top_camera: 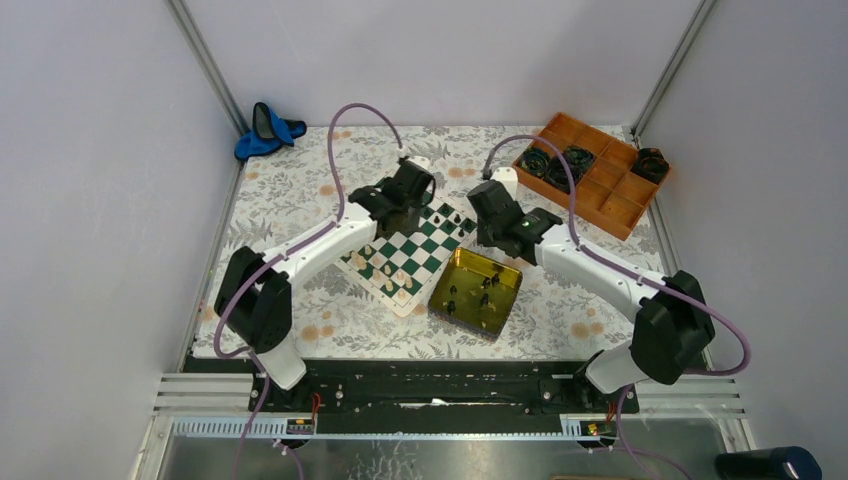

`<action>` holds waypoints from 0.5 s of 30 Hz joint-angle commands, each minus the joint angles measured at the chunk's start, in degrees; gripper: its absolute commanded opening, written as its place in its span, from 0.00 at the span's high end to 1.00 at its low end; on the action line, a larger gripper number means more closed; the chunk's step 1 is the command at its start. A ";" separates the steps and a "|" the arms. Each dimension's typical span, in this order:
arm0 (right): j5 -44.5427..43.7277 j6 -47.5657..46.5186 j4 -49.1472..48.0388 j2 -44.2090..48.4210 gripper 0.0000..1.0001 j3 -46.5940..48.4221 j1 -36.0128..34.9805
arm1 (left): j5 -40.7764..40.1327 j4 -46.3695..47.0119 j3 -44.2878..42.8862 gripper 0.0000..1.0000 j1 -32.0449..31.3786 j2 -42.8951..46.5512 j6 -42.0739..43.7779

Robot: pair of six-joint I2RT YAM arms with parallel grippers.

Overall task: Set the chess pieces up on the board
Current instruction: Adjust the chessboard at the center of the board.

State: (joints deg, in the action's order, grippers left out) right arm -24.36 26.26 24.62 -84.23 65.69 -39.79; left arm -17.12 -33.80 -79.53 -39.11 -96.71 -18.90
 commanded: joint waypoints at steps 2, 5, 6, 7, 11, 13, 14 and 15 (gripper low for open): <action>3.05 2.27 -0.67 -3.04 1.00 0.37 -2.71 | -0.88 4.15 2.51 1.00 5.28 1.24 -2.28; 4.59 3.05 -0.83 -4.71 1.00 0.13 -3.56 | -0.50 4.98 2.25 1.00 7.04 0.24 -2.20; 5.15 3.26 -1.13 -5.18 1.00 -0.18 -3.74 | -0.34 5.15 2.03 1.00 7.56 -0.31 -2.17; 5.67 3.58 -1.35 -5.67 1.00 -0.46 -3.93 | -0.20 5.27 1.82 1.00 8.02 -0.91 -2.19; 6.55 4.15 -1.87 -6.85 1.00 -1.62 -4.32 | 0.67 6.16 0.79 1.00 10.13 -3.27 -2.53; 6.44 4.19 -1.58 -7.28 1.00 -2.07 -4.35 | 1.06 6.39 0.23 1.00 11.13 -4.41 -2.78; 6.38 4.30 -1.37 -7.42 1.00 -2.20 -4.33 | 1.19 6.40 -0.12 1.00 11.64 -4.91 -2.93; 6.18 4.37 -1.04 -7.56 1.00 -2.42 -4.35 | 1.60 6.44 -0.47 1.00 12.06 -5.34 -3.05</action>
State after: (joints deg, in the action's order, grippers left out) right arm -18.70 29.47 23.83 -91.37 63.64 -43.57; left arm -16.38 -31.11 -77.36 -29.08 -100.12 -20.73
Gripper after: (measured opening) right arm 0.010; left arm 0.144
